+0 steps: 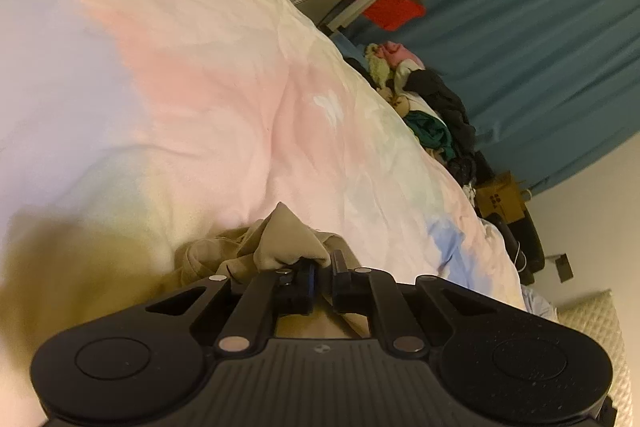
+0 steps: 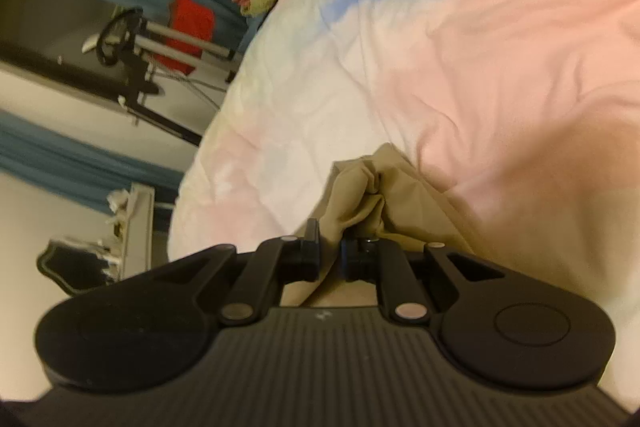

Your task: Fold clothes

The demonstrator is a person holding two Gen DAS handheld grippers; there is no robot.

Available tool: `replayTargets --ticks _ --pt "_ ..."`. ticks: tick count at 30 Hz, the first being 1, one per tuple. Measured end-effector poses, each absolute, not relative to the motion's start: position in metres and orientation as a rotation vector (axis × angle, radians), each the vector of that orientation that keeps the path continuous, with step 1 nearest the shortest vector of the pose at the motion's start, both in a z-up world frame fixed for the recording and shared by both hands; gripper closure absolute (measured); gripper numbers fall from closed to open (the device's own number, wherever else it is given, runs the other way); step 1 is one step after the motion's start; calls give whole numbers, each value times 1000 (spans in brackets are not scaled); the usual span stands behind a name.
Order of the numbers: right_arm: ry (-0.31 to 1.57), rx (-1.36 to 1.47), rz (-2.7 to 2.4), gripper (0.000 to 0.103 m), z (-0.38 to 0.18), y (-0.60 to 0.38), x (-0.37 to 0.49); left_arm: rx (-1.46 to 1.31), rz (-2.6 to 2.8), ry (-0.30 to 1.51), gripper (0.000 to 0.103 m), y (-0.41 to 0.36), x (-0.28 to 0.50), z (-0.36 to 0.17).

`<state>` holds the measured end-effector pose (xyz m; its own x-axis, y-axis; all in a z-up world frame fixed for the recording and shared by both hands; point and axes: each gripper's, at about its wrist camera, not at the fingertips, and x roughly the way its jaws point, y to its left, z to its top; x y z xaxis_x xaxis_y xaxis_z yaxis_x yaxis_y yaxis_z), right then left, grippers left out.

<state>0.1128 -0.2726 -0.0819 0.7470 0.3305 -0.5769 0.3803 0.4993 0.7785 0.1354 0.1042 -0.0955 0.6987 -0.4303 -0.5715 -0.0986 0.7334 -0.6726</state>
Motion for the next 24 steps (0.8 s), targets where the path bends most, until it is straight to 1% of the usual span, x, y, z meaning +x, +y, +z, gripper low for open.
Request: replayTargets --ticks 2,7,9,10,11,12,13,15,16,17,18,21,22,23,24 --pt "777 1094 -36 89 -83 -274 117 -723 -224 771 95 100 139 -96" --pt "741 1090 17 89 -76 -276 121 -720 -282 720 94 102 145 -92" --pt "726 1095 43 87 -76 -277 123 -726 -302 712 88 104 147 -92" --pt "722 1107 55 79 -77 -278 123 -716 -309 717 87 104 146 -92" --pt "716 1123 71 73 -77 -278 123 -702 -315 721 81 103 145 -91" --pt "703 1137 95 53 -76 -277 122 -679 -326 716 70 100 143 -88" --pt "685 1135 134 34 -71 -274 120 -650 -339 706 63 98 140 -85" --pt "655 1115 204 22 -61 -268 116 -587 -365 678 42 91 132 -77" --pt "647 1094 226 22 -55 -263 113 -548 -379 656 36 86 127 -72" --pt "640 1070 253 22 -48 -258 110 -510 -393 631 25 81 121 -67" --pt "631 1046 276 22 -42 -254 106 -471 -407 603 19 77 114 -61" --pt "591 894 302 22 -23 -239 90 -318 -400 568 18 61 98 -50" --pt "591 834 297 26 -19 -234 85 -271 -389 571 18 55 93 -49" --pt "591 775 292 31 -15 -229 81 -238 -386 581 18 51 90 -50" --pt "601 728 271 44 -13 -226 79 -218 -386 598 18 48 89 -53"
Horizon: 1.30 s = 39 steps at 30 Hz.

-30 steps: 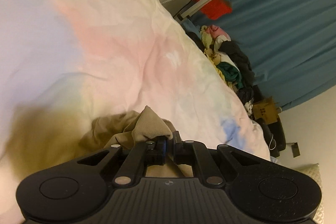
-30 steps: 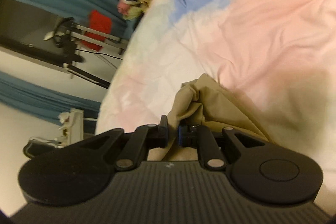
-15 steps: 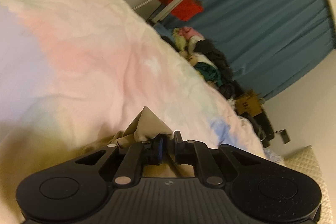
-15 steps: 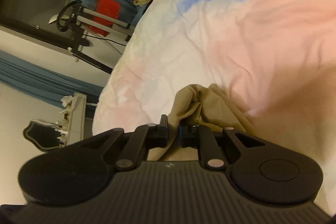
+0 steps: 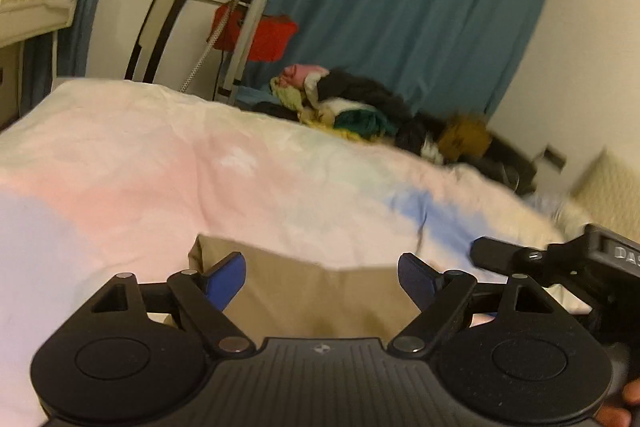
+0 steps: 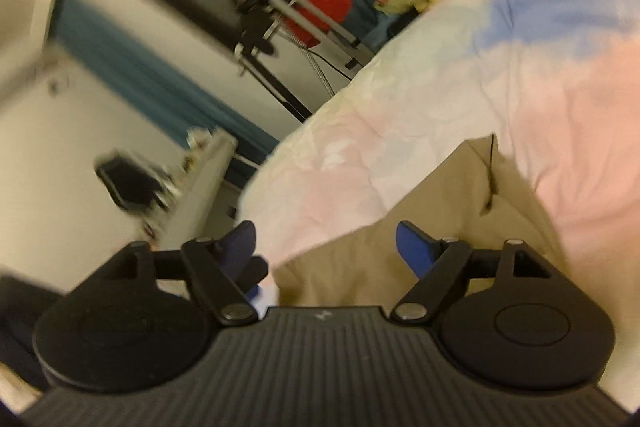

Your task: Fold clothes

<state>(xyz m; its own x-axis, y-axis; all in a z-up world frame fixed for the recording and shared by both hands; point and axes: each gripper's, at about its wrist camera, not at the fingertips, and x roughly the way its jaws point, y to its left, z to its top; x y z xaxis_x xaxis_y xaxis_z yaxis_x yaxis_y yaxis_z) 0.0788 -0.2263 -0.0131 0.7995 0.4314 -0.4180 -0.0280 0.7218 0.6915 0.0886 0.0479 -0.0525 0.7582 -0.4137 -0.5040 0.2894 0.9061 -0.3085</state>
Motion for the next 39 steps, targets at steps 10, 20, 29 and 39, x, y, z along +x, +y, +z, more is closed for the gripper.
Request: replayTargets --ticks 10,20,29,39 --pt "729 335 96 79 -51 -197 116 -83 -287 716 18 28 106 -108" --pt "760 344 78 83 -77 -190 146 -51 -255 726 19 23 119 -120" --pt "713 355 46 79 -54 -202 94 -58 -280 704 19 30 79 -98" --pt "776 467 31 79 -62 -210 62 -60 -274 711 19 32 38 -90"
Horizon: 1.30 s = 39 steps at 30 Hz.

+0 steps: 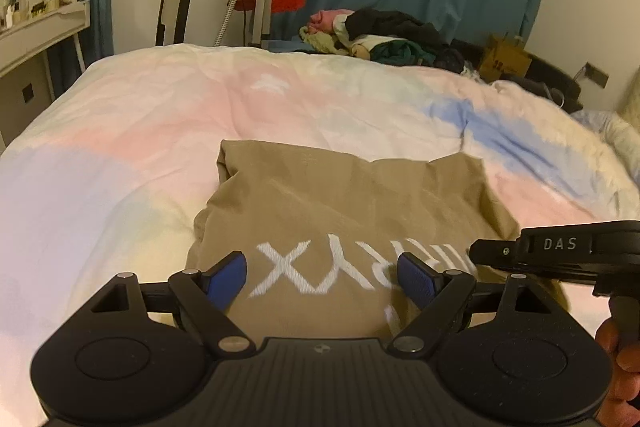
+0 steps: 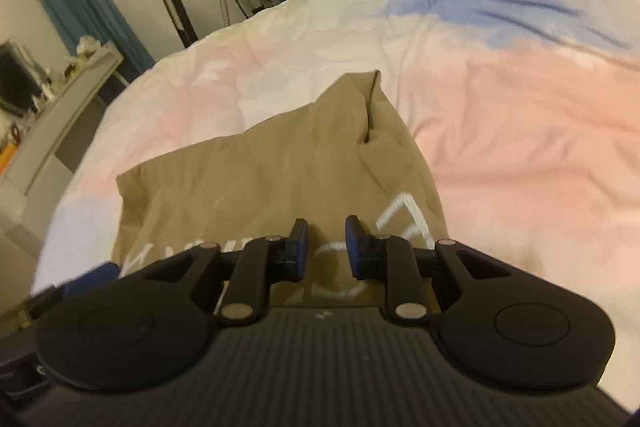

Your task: Fold clothes

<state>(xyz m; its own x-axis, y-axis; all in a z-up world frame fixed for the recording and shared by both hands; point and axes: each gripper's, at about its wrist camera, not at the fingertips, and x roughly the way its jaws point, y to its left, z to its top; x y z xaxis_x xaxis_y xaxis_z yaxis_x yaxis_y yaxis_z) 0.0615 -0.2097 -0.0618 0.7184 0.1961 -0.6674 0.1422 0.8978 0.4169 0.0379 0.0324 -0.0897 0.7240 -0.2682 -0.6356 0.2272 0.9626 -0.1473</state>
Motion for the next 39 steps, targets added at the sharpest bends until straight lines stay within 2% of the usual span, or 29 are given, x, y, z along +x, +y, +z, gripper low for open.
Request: replayTargets --ticks 6,8,9,10,14,18,21,23,28,30,31,33,39 --pt "701 721 118 74 -46 -227 21 -252 -345 748 19 58 6 -69" --pt "694 840 173 50 -47 -233 8 -298 -380 764 17 63 -5 -67" --pt "689 871 185 28 -47 -235 4 -318 -398 773 14 65 -10 -67" --pt "683 899 195 17 -47 -236 0 -338 -417 781 14 68 -16 -66" --pt "669 945 179 17 -44 -239 -4 -468 -452 889 14 74 -11 -84" --pt "671 1002 176 17 -50 -244 -4 -732 -422 983 14 89 12 -119" --pt "680 1065 161 17 -58 -250 -5 -1016 -360 1017 15 109 26 -151" --pt "684 1119 152 17 -64 -253 -6 -1088 -311 986 16 117 31 -162" --pt "685 1161 162 17 -68 -252 -5 -1091 -261 913 30 119 30 -164" --pt "701 1184 193 17 -71 -247 -4 -1048 -250 901 45 116 28 -160" --pt "711 1203 216 17 -74 -245 -2 -1033 -246 894 46 114 27 -158" --pt "733 1245 265 17 -80 -239 0 -1014 -244 875 56 112 24 -154" --pt "848 1379 378 17 -107 -218 11 -1024 -266 811 68 117 16 -145"
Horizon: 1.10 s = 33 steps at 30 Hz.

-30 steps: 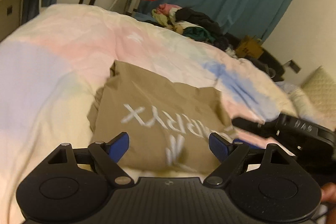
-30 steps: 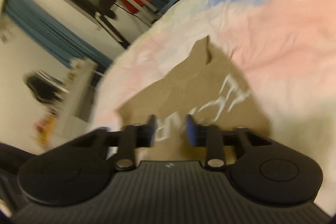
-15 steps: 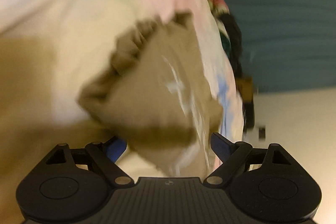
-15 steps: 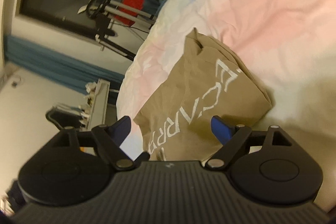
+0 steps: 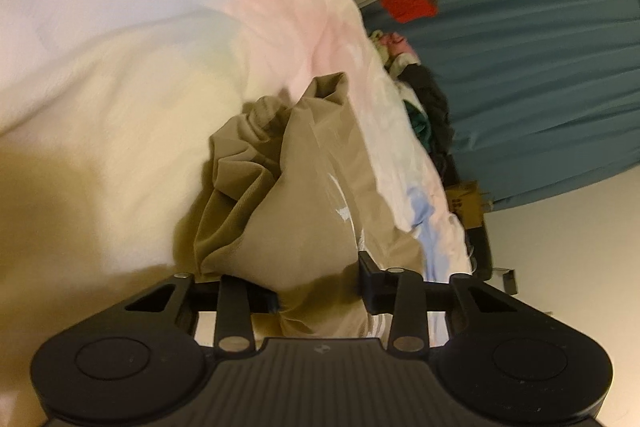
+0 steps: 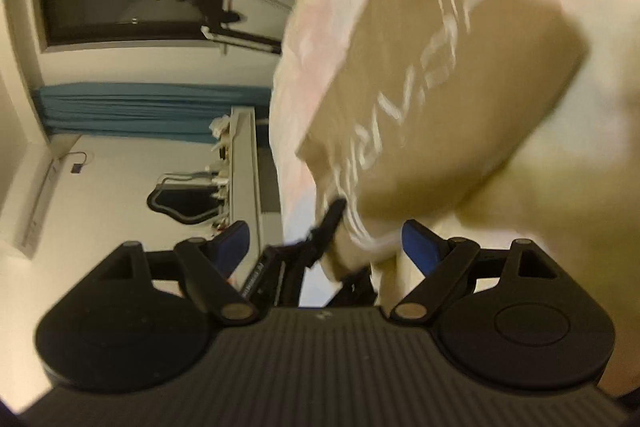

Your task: Fold clothes

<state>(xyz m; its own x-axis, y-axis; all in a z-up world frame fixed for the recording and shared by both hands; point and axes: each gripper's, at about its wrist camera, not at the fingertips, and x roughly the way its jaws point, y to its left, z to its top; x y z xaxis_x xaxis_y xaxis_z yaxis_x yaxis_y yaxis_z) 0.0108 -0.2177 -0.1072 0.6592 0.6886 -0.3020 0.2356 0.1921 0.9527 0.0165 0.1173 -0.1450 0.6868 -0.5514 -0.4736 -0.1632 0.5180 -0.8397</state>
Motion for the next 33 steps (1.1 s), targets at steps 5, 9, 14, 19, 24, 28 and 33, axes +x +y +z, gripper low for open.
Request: replayTargets --ticks 5,9,14,19,24,28,33 --pt "862 1472 239 18 -133 -234 15 -1103 -288 779 74 129 9 -151" --pt "832 1560 148 21 -150 -243 16 -1130 -305 762 75 133 4 -152" --pt "781 1515 59 39 -152 -251 23 -1150 -320 752 76 134 7 -152" --pt "779 1463 39 75 -148 -248 22 -1185 -322 772 76 135 4 -146" --pt "705 1415 52 83 -105 -256 5 -1324 -350 828 76 138 -1 -126" --pt "625 1379 66 84 -56 -274 -8 -1301 -409 889 76 121 12 -81" --pt "554 1390 23 84 -10 -320 -4 -1190 -432 983 76 58 60 -26"
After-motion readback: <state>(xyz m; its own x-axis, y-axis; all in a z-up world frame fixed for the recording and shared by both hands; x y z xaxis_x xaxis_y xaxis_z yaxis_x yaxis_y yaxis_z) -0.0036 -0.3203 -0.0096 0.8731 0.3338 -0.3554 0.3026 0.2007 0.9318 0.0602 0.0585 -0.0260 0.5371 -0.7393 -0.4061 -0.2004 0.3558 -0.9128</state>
